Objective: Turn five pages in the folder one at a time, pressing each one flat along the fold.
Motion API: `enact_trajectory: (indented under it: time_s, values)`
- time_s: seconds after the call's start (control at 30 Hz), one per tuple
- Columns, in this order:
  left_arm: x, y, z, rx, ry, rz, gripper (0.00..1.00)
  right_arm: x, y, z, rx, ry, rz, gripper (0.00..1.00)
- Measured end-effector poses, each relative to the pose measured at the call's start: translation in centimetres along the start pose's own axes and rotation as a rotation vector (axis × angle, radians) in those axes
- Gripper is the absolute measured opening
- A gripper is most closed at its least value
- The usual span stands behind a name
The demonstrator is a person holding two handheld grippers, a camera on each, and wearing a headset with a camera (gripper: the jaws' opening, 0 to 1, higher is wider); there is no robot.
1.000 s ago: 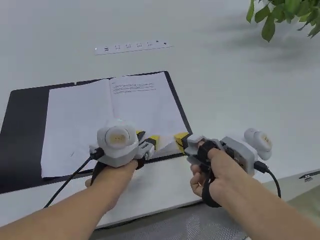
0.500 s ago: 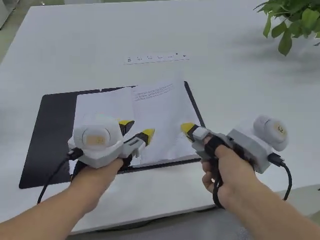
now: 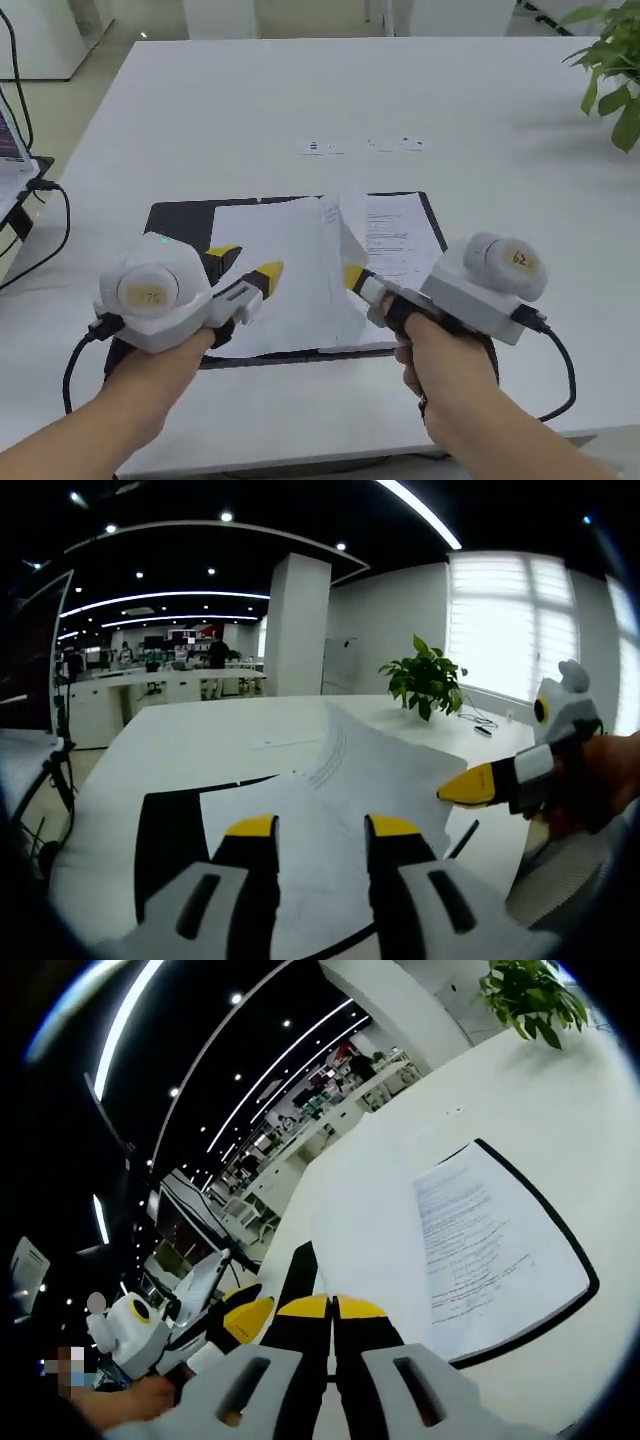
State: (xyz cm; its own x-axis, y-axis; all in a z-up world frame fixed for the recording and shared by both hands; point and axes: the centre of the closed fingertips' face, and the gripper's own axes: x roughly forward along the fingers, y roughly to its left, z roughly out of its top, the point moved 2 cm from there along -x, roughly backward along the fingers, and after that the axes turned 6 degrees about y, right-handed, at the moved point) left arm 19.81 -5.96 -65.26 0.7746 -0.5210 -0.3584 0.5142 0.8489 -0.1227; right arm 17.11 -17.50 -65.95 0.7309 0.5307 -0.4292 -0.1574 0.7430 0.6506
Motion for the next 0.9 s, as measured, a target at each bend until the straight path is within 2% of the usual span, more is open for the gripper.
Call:
enact_trajectory:
  time_s: [0.27,0.4,0.6,0.73,0.9]
  values:
    - [-1.9,3.1,0.3,-0.012,-0.022,0.044,0.31,3.1,2.5,-2.5,-0.096,0.080,-0.004,0.00]
    - [-2.6,4.3,0.3,-0.017,-0.028,0.061,0.31,4.4,3.3,-3.8,-0.141,0.117,-0.012,0.00]
    - [-3.3,5.2,-0.1,-0.034,-0.030,0.070,0.30,6.5,3.8,-6.0,-0.200,0.182,-0.033,0.00]
    - [-3.5,5.3,-0.4,-0.039,-0.028,0.069,0.30,7.6,4.0,-7.3,-0.235,0.220,-0.048,0.00]
    - [-3.6,5.4,-1.4,-0.037,-0.008,0.064,0.30,8.6,3.9,-9.2,-0.276,0.275,-0.061,0.00]
